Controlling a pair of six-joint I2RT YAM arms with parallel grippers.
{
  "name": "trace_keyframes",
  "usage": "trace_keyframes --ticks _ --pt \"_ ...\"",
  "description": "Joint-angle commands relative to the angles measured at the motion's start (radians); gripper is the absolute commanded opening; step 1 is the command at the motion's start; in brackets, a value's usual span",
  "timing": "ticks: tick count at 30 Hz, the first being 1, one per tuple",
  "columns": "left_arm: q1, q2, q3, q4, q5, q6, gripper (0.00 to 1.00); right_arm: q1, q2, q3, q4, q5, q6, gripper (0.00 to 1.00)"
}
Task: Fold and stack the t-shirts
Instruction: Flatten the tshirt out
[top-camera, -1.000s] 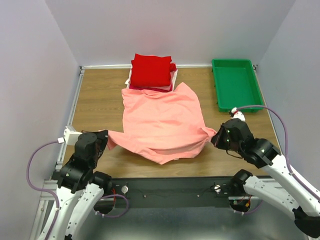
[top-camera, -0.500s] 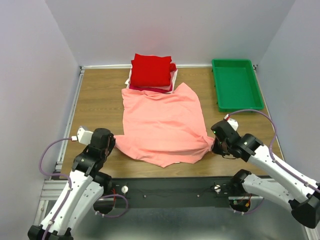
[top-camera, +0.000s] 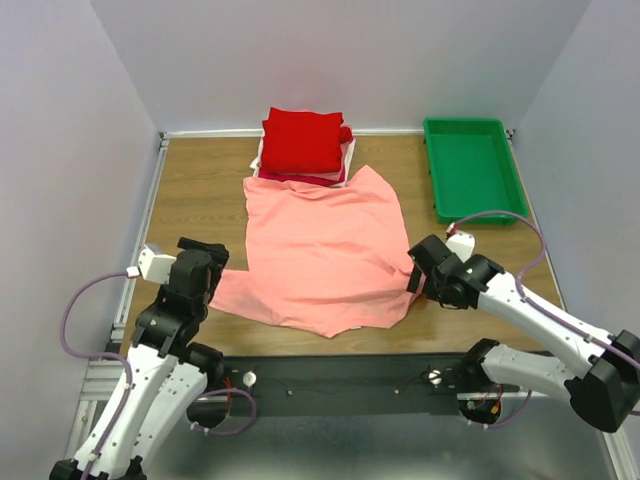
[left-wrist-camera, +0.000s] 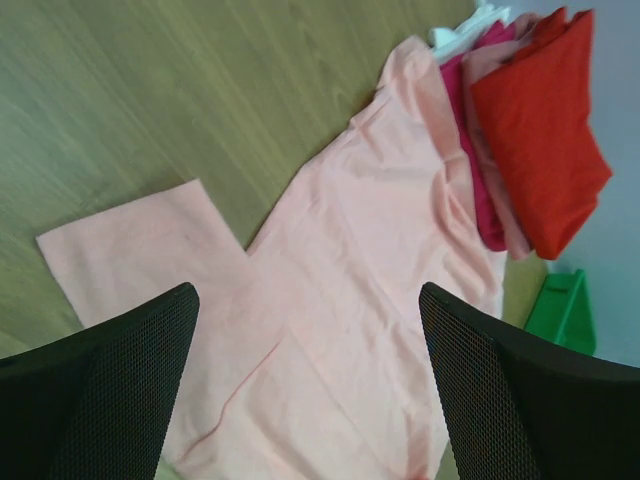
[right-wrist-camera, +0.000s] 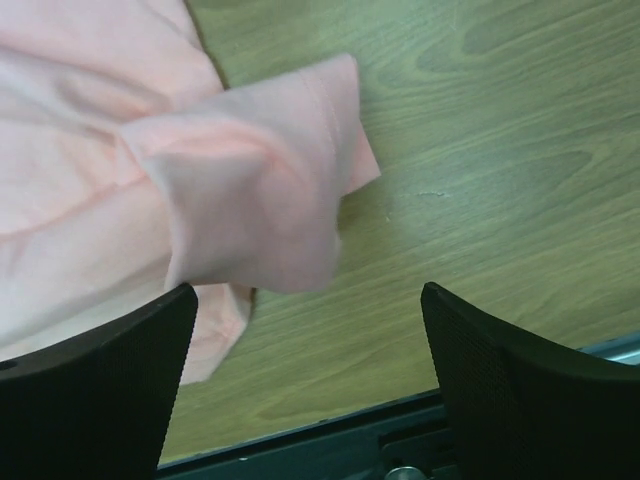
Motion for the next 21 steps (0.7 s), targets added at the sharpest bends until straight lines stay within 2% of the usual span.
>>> trace_keyframes --ticks 1,2,5,8,11,12,13,16,21 --pt "0.003 -0.027 0.072 -0.005 -0.099 0.056 0.99 -0.005 -0.07 0.057 -0.013 0.059 -0.01 1.0" --pt "0.003 -0.024 0.077 0.074 -0.084 0.146 0.99 -0.004 -0.089 0.06 -0.013 0.049 -0.008 1.0" --pt "0.003 0.045 0.071 0.239 0.01 0.242 0.98 -0.005 -0.176 0.07 -0.001 0.041 0.002 1.0" --pt "0.003 0.209 0.032 0.459 0.116 0.381 0.98 -0.003 -0.238 0.042 0.056 0.015 -0.004 1.0" --pt "0.0 0.468 0.072 0.571 0.269 0.481 0.98 -0.003 -0.255 0.001 0.167 -0.098 -0.014 1.0" --pt "-0.001 0.61 0.127 0.611 0.313 0.524 0.98 -0.003 -0.247 -0.034 0.201 -0.158 -0.011 1.0" --pt "-0.009 0.678 0.159 0.618 0.376 0.543 0.98 -0.005 -0.241 -0.062 0.235 -0.186 -0.016 1.0" --pt "-0.056 0.9 0.282 0.632 0.406 0.601 0.96 -0.003 -0.172 -0.125 0.39 -0.29 -0.028 1.0" --pt "-0.09 1.11 0.362 0.676 0.456 0.644 0.96 -0.005 -0.003 -0.079 0.403 -0.232 -0.067 1.0"
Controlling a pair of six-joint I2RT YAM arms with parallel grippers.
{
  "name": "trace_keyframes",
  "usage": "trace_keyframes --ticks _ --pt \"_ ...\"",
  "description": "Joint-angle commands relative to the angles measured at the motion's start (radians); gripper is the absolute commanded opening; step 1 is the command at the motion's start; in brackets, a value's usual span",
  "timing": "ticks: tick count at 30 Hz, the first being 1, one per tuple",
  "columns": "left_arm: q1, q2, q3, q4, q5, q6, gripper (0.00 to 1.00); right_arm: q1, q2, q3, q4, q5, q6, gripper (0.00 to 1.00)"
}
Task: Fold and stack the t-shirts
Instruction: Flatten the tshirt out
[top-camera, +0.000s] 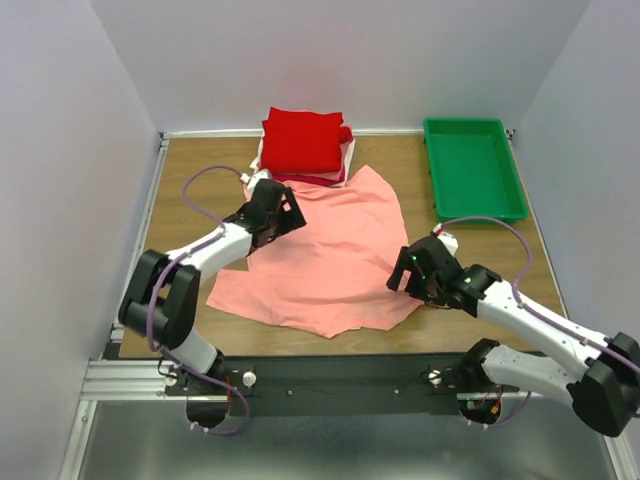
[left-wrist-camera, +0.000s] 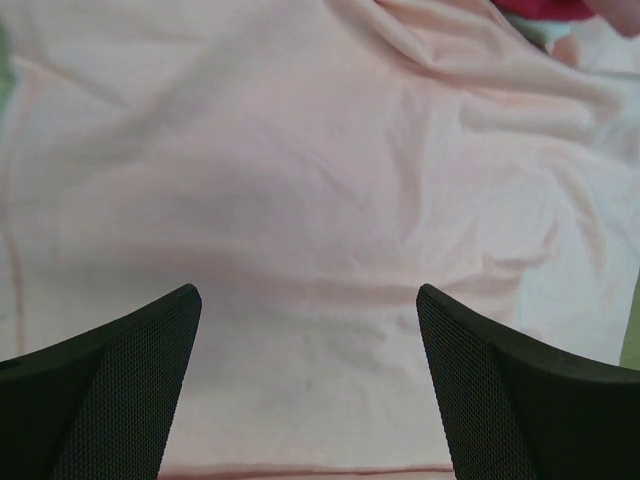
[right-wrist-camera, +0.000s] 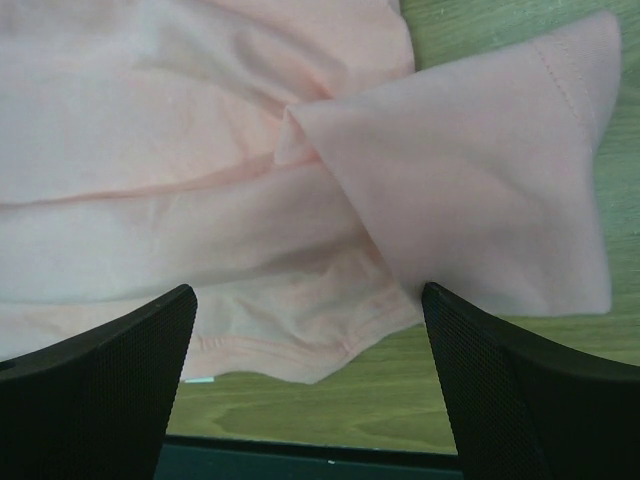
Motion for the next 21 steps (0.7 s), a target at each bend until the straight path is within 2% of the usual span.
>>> trace_keyframes --ticks 1,4,9,12,17,21 --pt "-0.014 0.119 0.05 0.064 0.114 0.091 0.96 -0.002 0.105 0.039 0.083 0.014 -0.02 1.0" --pt "-0.014 0.205 0.045 0.072 0.145 0.108 0.96 -0.016 0.169 0.05 0.083 0.097 -0.008 1.0" --pt "-0.014 0.224 -0.041 0.082 0.156 0.079 0.96 -0.042 0.275 0.093 0.086 0.177 -0.013 1.0" --pt "-0.021 0.163 -0.145 0.085 0.15 0.033 0.96 -0.045 0.358 0.117 0.1 0.206 -0.007 1.0" --pt "-0.055 -0.044 -0.355 0.082 0.151 -0.042 0.96 -0.054 0.516 0.186 0.175 0.177 -0.072 1.0" --pt "-0.15 -0.158 -0.452 0.078 0.156 -0.122 0.96 -0.062 0.674 0.3 0.261 0.101 -0.149 1.0"
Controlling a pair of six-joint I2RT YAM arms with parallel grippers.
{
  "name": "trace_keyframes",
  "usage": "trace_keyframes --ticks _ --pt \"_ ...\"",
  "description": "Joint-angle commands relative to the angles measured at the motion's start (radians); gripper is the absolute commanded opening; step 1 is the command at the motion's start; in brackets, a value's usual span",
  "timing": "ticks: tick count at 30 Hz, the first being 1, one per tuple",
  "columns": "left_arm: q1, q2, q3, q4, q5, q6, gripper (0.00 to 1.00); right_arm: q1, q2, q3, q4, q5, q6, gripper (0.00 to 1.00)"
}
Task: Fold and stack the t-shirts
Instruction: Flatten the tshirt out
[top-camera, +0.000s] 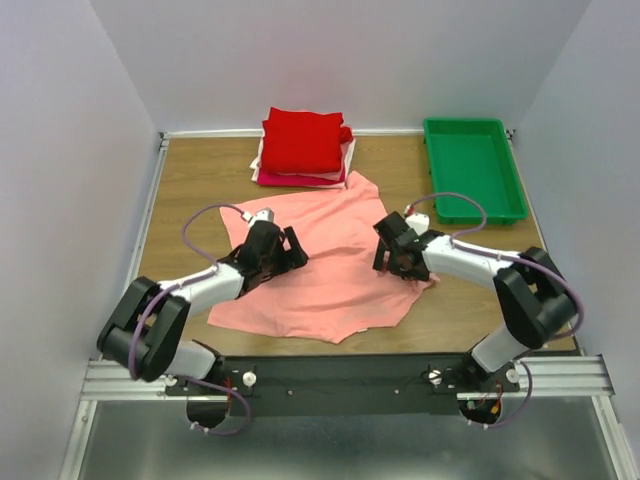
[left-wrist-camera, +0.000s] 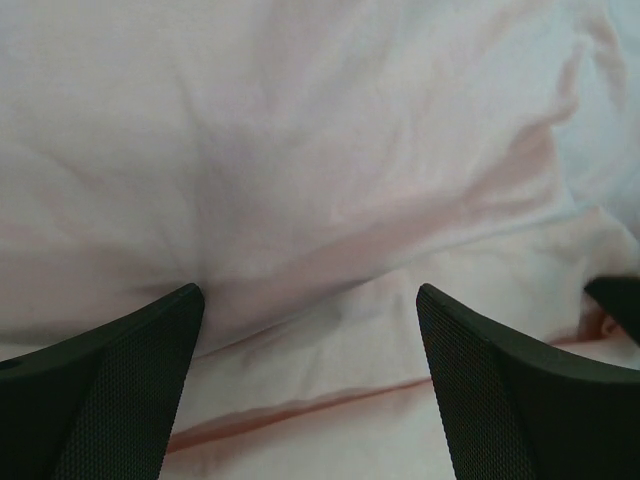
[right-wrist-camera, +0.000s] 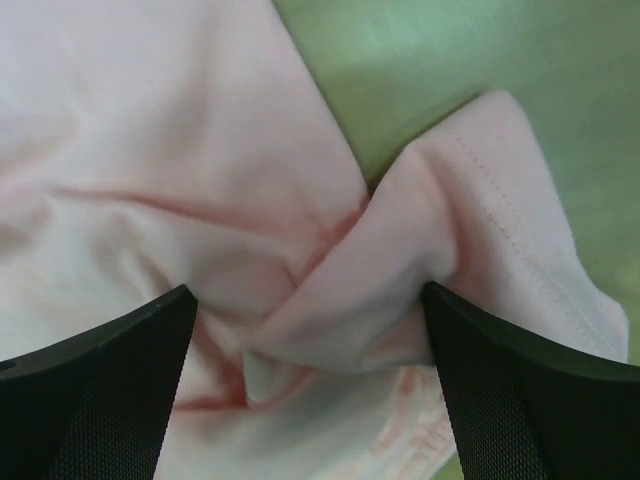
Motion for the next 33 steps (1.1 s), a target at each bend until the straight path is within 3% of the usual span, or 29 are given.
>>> trace_keyframes --ticks 1,5,6,11,15,19,24,30,33 --pt "-0.094 -0.055 -0.114 -0.137 0.069 -0.113 0.96 -0.011 0.187 0.128 0.144 -0.056 -0.09 1.0" --pt "-0.213 -0.089 -0.156 -0.114 0.152 -0.159 0.96 -0.013 0.425 0.369 0.198 -0.111 -0.275 1.0" --pt "-0.276 -0.092 -0.156 -0.097 0.154 -0.191 0.96 -0.014 0.476 0.495 0.198 -0.167 -0.307 1.0" --pt "-0.385 -0.011 -0.086 0.003 0.194 -0.167 0.98 -0.016 0.751 0.818 0.197 -0.35 -0.435 1.0" --pt "-0.467 0.101 0.036 0.044 0.224 -0.11 0.98 -0.016 0.767 0.943 0.195 -0.405 -0.492 1.0" --pt "-0.485 0.161 0.145 0.021 0.203 -0.065 0.98 -0.026 0.66 0.914 0.191 -0.297 -0.57 1.0" --pt "-0.485 0.094 0.209 -0.049 0.093 -0.035 0.98 -0.106 0.467 0.807 0.186 -0.229 -0.584 1.0" --pt "-0.436 -0.056 0.123 -0.236 -0.082 -0.064 0.98 -0.151 0.244 0.527 0.184 -0.136 -0.542 1.0" --pt "-0.369 -0.193 0.039 -0.259 -0.107 -0.082 0.98 -0.151 0.092 0.364 0.183 -0.201 -0.473 1.0"
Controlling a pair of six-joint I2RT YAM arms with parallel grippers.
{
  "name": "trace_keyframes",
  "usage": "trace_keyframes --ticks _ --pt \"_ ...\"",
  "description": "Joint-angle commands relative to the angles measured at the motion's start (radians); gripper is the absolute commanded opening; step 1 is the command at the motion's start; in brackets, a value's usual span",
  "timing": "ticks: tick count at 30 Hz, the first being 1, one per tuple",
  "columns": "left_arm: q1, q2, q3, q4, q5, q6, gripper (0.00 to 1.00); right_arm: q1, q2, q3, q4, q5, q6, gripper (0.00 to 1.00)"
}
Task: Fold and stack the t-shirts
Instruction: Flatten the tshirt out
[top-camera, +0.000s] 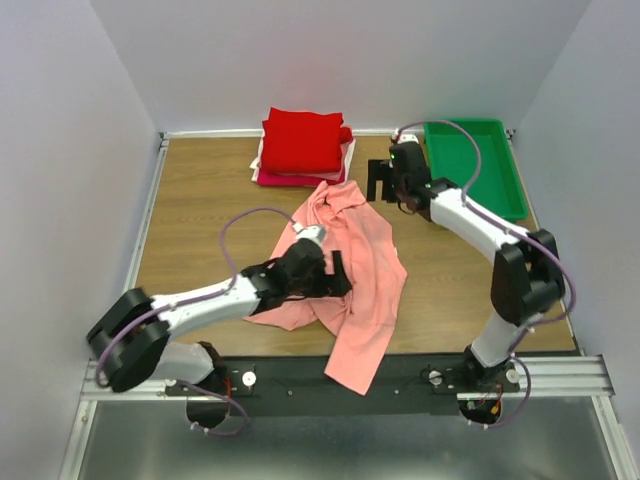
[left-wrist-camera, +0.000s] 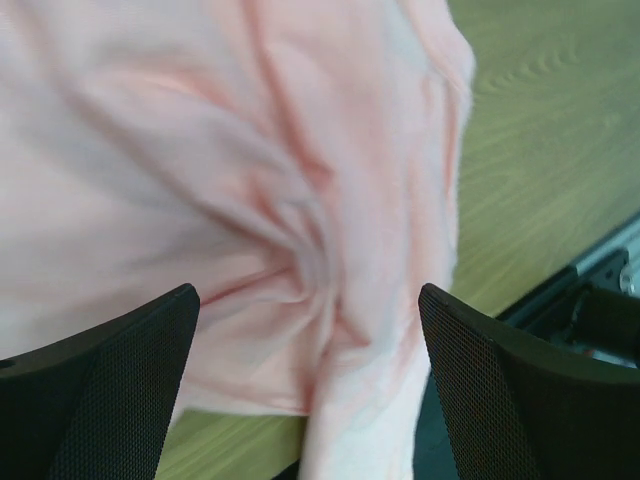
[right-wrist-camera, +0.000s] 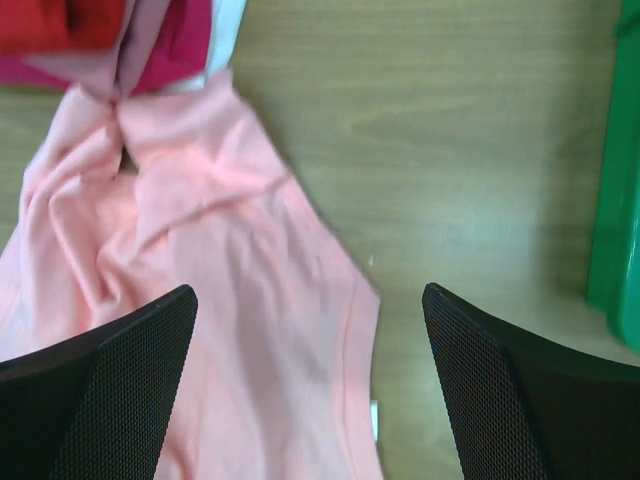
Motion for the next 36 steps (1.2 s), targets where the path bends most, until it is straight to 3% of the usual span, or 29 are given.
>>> trace_keyframes --ticks 1,5,9,15,20,28,36 --pt "0.076 -0.174 -0.094 -0.112 -0.12 -0.029 0.98 0.023 -0.164 -0.223 -0.021 -0.063 0.086 1.0" --pt "0.214 -0.311 -0.229 -0.129 -0.094 -0.058 0.98 0.032 -0.311 -0.45 0.01 -0.285 0.242 1.0" --pt "0.28 -0.393 -0.308 -0.129 -0.066 -0.06 0.98 0.13 -0.425 -0.636 0.08 -0.396 0.316 1.0" --pt "0.294 -0.37 -0.305 -0.104 -0.043 -0.047 0.98 0.14 -0.43 -0.737 0.097 -0.352 0.364 1.0" --pt "0.299 -0.253 -0.261 -0.057 -0.008 -0.043 0.98 0.127 -0.341 -0.714 0.09 -0.26 0.376 1.0" --pt "0.316 -0.077 -0.17 -0.02 -0.013 0.0 0.98 -0.029 -0.123 -0.596 0.087 -0.261 0.312 1.0" --pt "0.436 0.104 -0.024 -0.015 -0.048 0.084 0.98 -0.156 0.061 -0.319 0.041 -0.169 0.225 1.0"
